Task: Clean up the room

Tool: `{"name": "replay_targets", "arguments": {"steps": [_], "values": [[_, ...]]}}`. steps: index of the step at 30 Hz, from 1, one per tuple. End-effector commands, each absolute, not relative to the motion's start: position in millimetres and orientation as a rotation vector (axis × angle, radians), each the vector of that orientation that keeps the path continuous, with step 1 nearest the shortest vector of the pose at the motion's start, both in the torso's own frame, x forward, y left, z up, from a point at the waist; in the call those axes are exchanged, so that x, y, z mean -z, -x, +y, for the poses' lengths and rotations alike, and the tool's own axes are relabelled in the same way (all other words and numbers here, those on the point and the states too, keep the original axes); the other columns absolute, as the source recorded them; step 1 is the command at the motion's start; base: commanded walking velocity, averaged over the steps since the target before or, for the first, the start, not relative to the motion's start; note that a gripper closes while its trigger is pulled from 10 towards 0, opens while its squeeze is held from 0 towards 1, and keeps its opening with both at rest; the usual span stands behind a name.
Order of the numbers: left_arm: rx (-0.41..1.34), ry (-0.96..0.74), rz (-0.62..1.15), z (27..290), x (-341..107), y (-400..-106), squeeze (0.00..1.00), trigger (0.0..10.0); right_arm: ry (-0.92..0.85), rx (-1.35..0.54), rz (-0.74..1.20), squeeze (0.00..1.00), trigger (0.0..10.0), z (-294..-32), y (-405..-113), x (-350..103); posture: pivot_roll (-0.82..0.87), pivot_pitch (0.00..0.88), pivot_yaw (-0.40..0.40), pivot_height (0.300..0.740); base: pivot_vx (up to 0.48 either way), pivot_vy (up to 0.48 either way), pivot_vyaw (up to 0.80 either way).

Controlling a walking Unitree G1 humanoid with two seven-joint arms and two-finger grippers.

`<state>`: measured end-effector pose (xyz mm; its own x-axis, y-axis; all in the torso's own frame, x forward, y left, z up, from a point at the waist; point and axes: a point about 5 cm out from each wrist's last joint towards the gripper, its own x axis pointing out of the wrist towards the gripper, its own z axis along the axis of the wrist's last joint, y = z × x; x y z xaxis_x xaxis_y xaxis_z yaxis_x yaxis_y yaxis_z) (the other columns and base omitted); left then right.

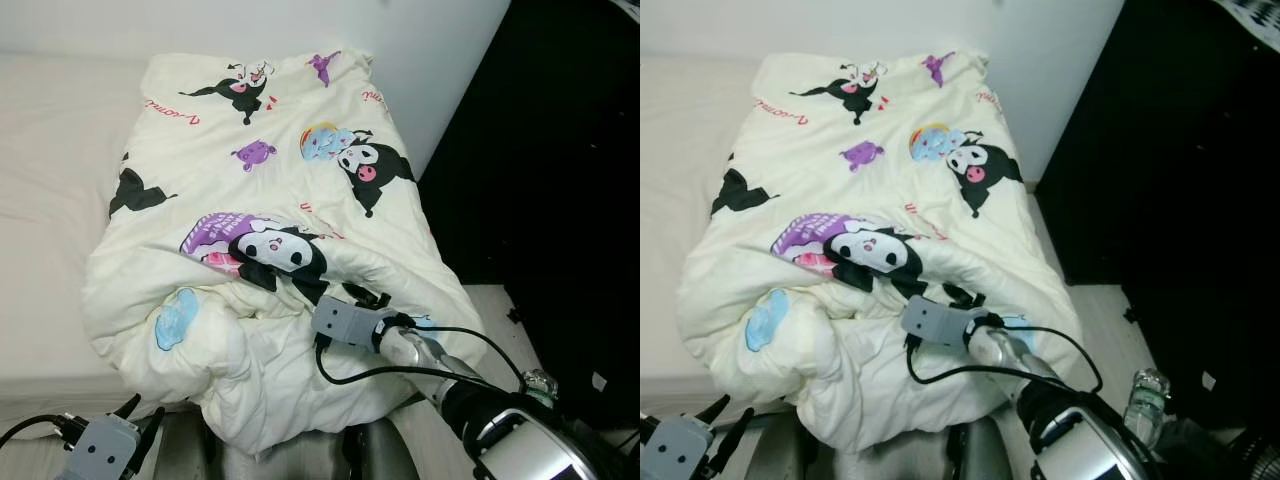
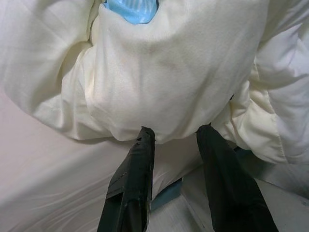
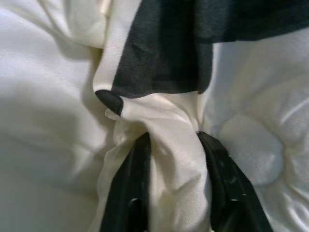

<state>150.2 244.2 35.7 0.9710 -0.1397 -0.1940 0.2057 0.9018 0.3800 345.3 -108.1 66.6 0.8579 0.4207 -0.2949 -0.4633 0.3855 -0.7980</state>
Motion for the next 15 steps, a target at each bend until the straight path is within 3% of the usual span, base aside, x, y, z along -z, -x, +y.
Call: {"name": "replay_targets", "arguments": {"steps": [1, 15], "values": [[0.179, -0.402, 0.204, 243.5, -28.8, -144.1, 0.0, 10.0, 1.015, -0.538, 0.076, 0.0, 0.0, -116.4, -344.7, -63.6, 0.1, 0.092, -0.092, 0.597, 0.0, 0.0, 0.0], [0.179, -0.401, 0.205, 243.1, -28.2, -144.4, 0.0, 10.0, 0.998, -0.535, 0.075, 0.0, 0.0, -117.4, -345.6, -65.0, 0.1, 0.093, -0.091, 0.597, 0.0, 0.0, 0.0]]}}
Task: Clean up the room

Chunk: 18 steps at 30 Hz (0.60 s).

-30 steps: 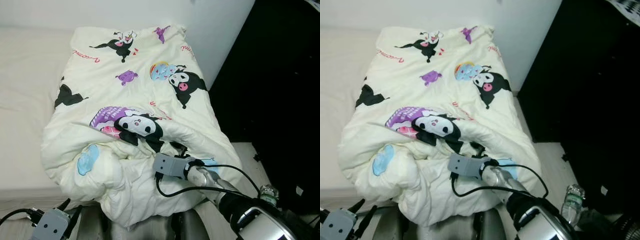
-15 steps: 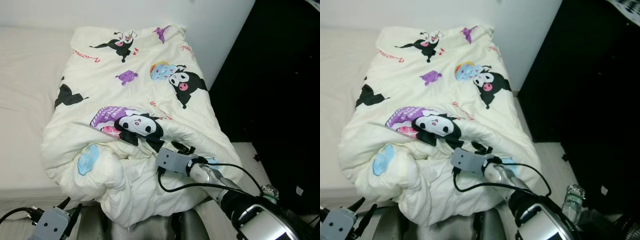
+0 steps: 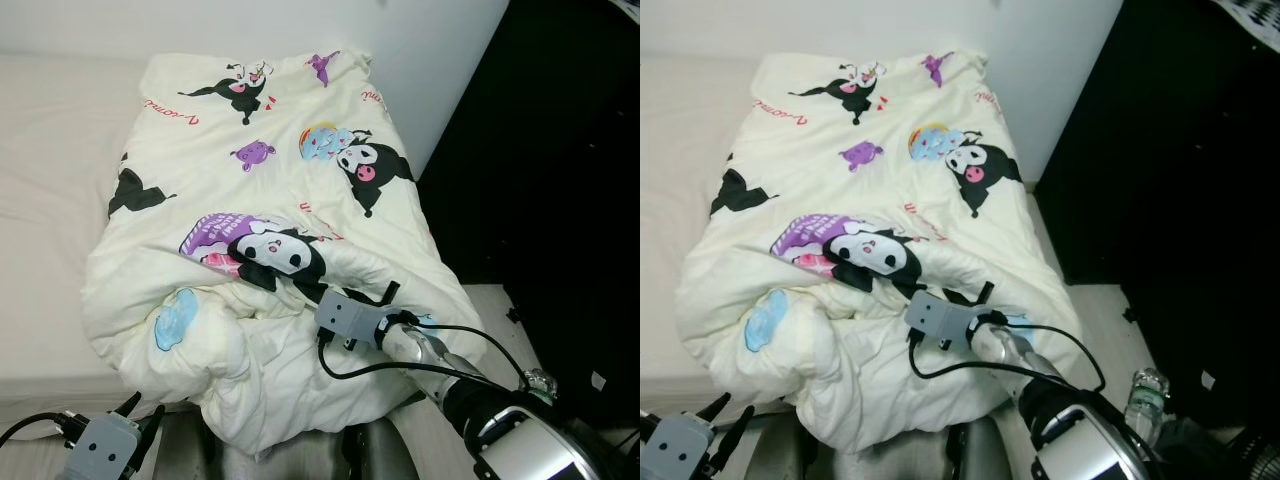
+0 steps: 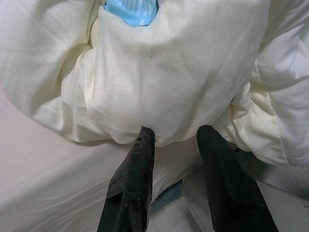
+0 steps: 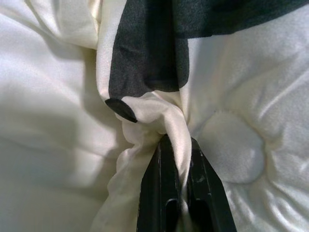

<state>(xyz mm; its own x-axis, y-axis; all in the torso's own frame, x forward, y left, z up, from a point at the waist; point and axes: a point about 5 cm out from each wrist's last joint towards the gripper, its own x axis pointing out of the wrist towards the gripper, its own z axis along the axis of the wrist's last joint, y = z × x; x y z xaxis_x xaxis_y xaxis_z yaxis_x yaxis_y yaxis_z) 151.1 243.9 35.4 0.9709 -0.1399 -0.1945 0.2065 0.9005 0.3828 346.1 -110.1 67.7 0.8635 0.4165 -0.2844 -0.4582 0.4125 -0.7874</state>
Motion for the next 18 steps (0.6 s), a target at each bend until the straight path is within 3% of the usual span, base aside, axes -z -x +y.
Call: {"name": "replay_targets", "arguments": {"steps": [1, 7, 8, 9, 10, 14, 16, 17, 18], "values": [[0.181, -0.401, 0.204, 243, -28, -145, 0.0, 10.0, 0.977, -0.534, 0.075, 0.0, 0.0, -117, -347, -67, 0.09, 0.093, -0.087, 0.597, 0.0, 0.0, 0.0], [0.185, -0.401, 0.202, 242, -28, -145, 0.0, 10.0, 0.879, -0.534, 0.086, 0.0, 0.0, -119, -351, -74, 0.1, 0.094, -0.087, 0.597, 0.0, 0.0, 0.0], [0.184, -0.401, 0.202, 242, -28, -145, 0.0, 10.0, 0.758, -0.609, 0.112, 0.0, 0.0, -120, -351, -79, 0.1, 0.096, -0.089, 0.597, 0.0, 0.0, 0.0], [0.184, -0.401, 0.202, 242, -28, -145, 0.0, 10.0, 0.758, -0.609, 0.112, 0.0, 0.0, -120, -351, -79, 0.1, 0.096, -0.089, 0.597, 0.0, 0.0, 0.0], [0.181, -0.401, 0.203, 243, -29, -144, 0.0, 10.0, 0.617, -0.727, 0.131, 0.0, 0.0, -123, -351, -87, 0.1, 0.1, -0.091, 0.597, 0.0, 0.0, 0.0], [0.178, -0.401, 0.204, 243, -29, -143, 0.0, 10.0, 0.519, -0.839, 0.136, 0.0, 0.0, -126, -350, -95, 0.1, 0.102, -0.091, 0.597, 0.0, 0.0, 0.0], [0.176, -0.398, 0.212, 244, -28, -140, 0.0, 10.0, 0.474, -1.078, 0.185, 0.0, 0.0, -153, -342, -117, 0.08, 0.106, -0.085, 0.597, 0.0, 0.0, 0.0], [0.176, -0.398, 0.212, 244, -28, -140, 0.0, 10.0, 0.474, -1.078, 0.185, 0.0, 0.0, -153, -342, -117, 0.08, 0.106, -0.085, 0.597, 0.0, 0.0, 0.0], [0.178, -0.396, 0.215, 244, -27, -139, 0.0, 10.0, 0.485, -1.142, 0.219, 0.0, 0.0, -170, -338, -130, 0.08, 0.106, -0.082, 0.597, 0.0, 0.0, 0.0]]}}
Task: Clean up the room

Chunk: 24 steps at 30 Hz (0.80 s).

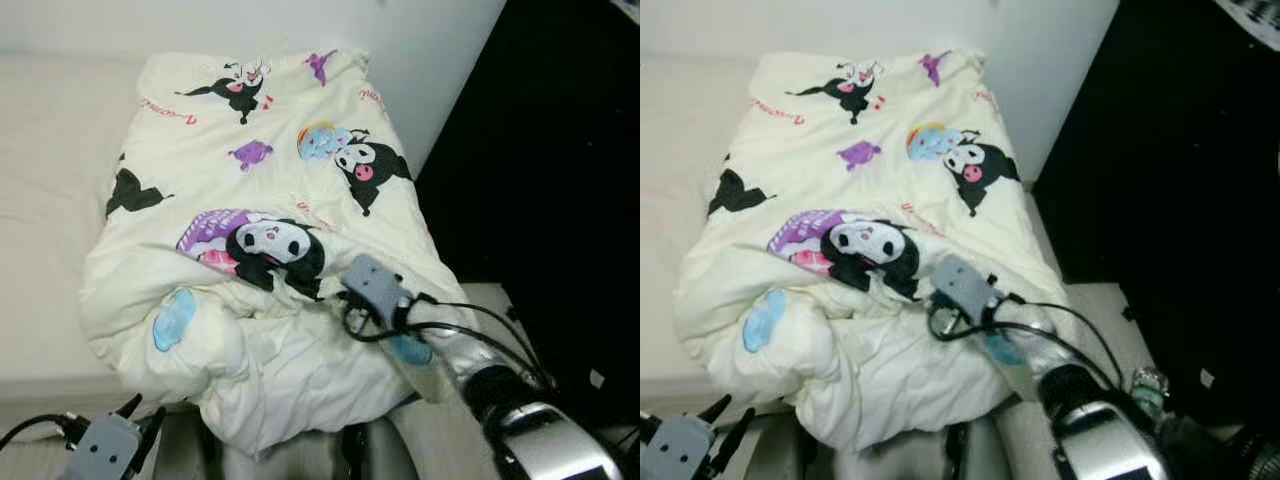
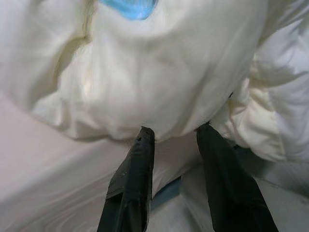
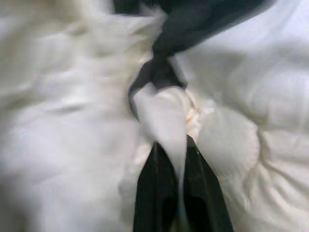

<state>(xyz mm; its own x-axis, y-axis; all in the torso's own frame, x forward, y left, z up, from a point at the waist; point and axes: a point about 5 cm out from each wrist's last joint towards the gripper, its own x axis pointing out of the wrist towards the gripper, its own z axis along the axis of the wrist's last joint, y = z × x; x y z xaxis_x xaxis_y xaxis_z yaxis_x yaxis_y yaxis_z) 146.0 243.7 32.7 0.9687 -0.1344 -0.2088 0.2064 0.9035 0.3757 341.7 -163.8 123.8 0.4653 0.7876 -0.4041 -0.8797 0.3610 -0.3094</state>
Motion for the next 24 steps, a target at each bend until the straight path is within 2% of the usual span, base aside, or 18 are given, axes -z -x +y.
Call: {"name": "replay_targets", "arguments": {"steps": [1, 6, 7, 14, 17, 23, 24], "values": [[0.179, -0.394, 0.217, 243, -26, -139, 0.0, 10.0, 0.493, -1.177, 0.241, 0.0, 0.0, -181, -335, -139, 0.08, 0.106, -0.082, 0.597, 0.0, 0.0, 0.0], [0.191, -0.388, 0.215, 240, -25, -142, 0.0, 10.0, 0.459, -1.213, 0.297, 0.0, 0.0, -200, -329, -150, 0.07, 0.103, -0.074, 0.597, 0.0, 0.0, 0.0], [0.194, -0.388, 0.209, 239, -26, -145, 0.0, 10.0, 0.376, -1.263, 0.308, 0.0, 0.0, -207, -322, -158, 0.08, 0.103, -0.076, 0.597, 0.0, 0.0, 0.0], [0.187, -0.391, 0.207, 242, -27, -145, 0.0, 10.0, 0.218, -1.406, 0.343, 0.0, 0.0, -224, -296, -188, 0.08, 0.1, -0.075, 0.597, 0.0, 0.0, 0.0], [0.191, -0.391, 0.213, 243, -26, -142, 0.0, 10.0, 0.079, -1.532, 0.39, 0.0, 0.0, -229, -272, -206, 0.08, 0.1, -0.071, 0.597, 0.0, 0.0, 0.0], [0.193, -0.39, 0.213, 243, -26, -142, 0.0, 10.0, 0.144, -1.587, 0.61, 0.0, 0.0, -241, -245, -188, 0.07, 0.099, -0.069, 0.597, 0.0, 0.0, 0.0], [0.195, -0.391, 0.213, 243, -26, -142, 0.0, 10.0, 0.192, -1.587, 0.695, 0.0, 0.0, -247, -237, -176, 0.07, 0.098, -0.067, 0.597, 0.0, 0.0, 0.0]]}}
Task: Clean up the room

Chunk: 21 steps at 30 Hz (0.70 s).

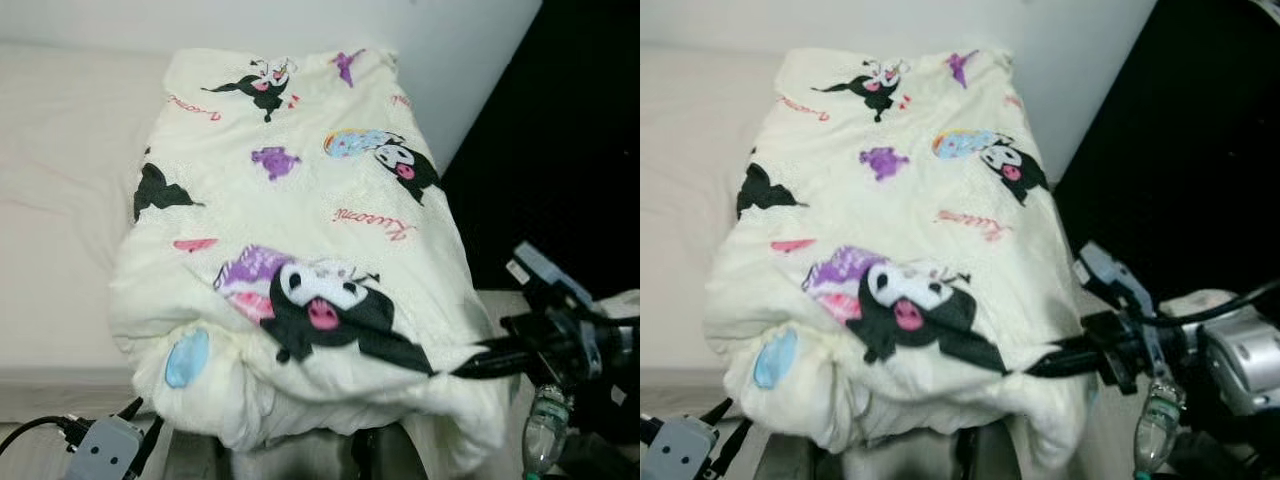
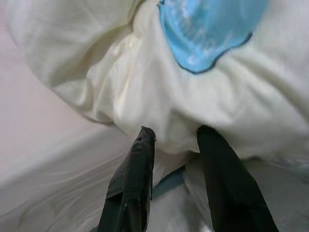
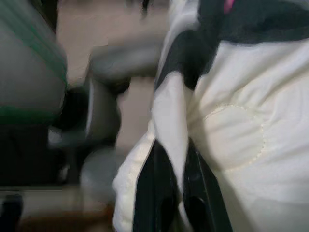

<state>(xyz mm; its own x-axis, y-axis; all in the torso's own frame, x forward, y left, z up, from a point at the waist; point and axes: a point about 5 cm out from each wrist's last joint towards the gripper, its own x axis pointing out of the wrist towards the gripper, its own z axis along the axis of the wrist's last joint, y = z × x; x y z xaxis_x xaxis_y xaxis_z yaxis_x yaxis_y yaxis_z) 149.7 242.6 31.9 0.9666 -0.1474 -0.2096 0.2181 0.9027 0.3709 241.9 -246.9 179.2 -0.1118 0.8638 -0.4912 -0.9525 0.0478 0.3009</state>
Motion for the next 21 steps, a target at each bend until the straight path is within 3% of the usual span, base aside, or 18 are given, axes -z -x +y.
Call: {"name": "replay_targets", "arguments": {"steps": [1, 5, 8, 11, 12, 14, 15, 16, 17, 21], "values": [[0.197, -0.391, 0.213, 243, -26, -143, 0.0, 10.0, 0.267, -1.576, 0.791, 0.0, 0.0, -254, -229, -160, 0.07, 0.097, -0.066, 0.597, 0.0, 0.0, 0.0], [0.201, -0.394, 0.212, 244, -26, -144, 0.0, 10.0, 0.412, -1.512, 0.881, 0.0, 0.0, -260, -226, -126, 0.07, 0.094, -0.064, 0.597, 0.0, 0.0, 0.0], [0.203, -0.395, 0.211, 244, -27, -145, 0.0, 10.0, 0.49, -1.437, 0.84, 0.0, 0.0, -253, -232, -105, 0.07, 0.093, -0.062, 0.597, 0.0, 0.0, 0.0], [0.207, -0.397, 0.208, 243, -27, -146, 0.0, 10.0, 0.577, -1.273, 0.653, 0.0, 0.0, -229, -252, -84, 0.08, 0.091, -0.06, 0.597, 0.0, 0.0, 0.0], [0.21, -0.397, 0.207, 243, -27, -146, 0.0, 10.0, 0.577, -1.195, 0.571, 0.0, 0.8, -220, -261, -81, 0.08, 0.09, -0.06, 0.597, 0.0, 0.0, 0.0], [0.211, -0.398, 0.206, 243, -28, -146, 0.0, 10.0, 0.57, -1.145, 0.524, 0.0, 0.8, -215, -266, -80, 0.08, 0.09, -0.06, 0.597, 0.0, 0.0, 0.0], [0.216, -0.399, 0.206, 243, -28, -146, 0.0, 10.0, 0.56, -1.103, 0.483, 0.0, 4.4, -210, -271, -80, 0.09, 0.09, -0.06, 0.597, 0.0, 0.0, 0.0], [0.222, -0.399, 0.205, 243, -28, -146, 0.0, 10.0, 0.557, -1.074, 0.45, 1.0, 8.8, -206, -275, -80, 0.09, 0.09, -0.062, 0.597, 0.0, 0.0, 0.0], [0.227, -0.4, 0.204, 243, -29, -145, 0.0, 10.0, 0.531, -1.082, 0.431, 1.0, 10.0, -203, -276, -81, 0.09, 0.09, -0.063, 0.597, 0.0, 0.0, 0.0], [0.25, -0.387, 0.212, 242, -29, -142, 0.0, 10.0, 0.491, -1.137, 0.468, 1.0, 10.0, -201, -271, -79, 0.1, 0.092, -0.067, 0.597, 0.0, 0.0, 0.0]]}}
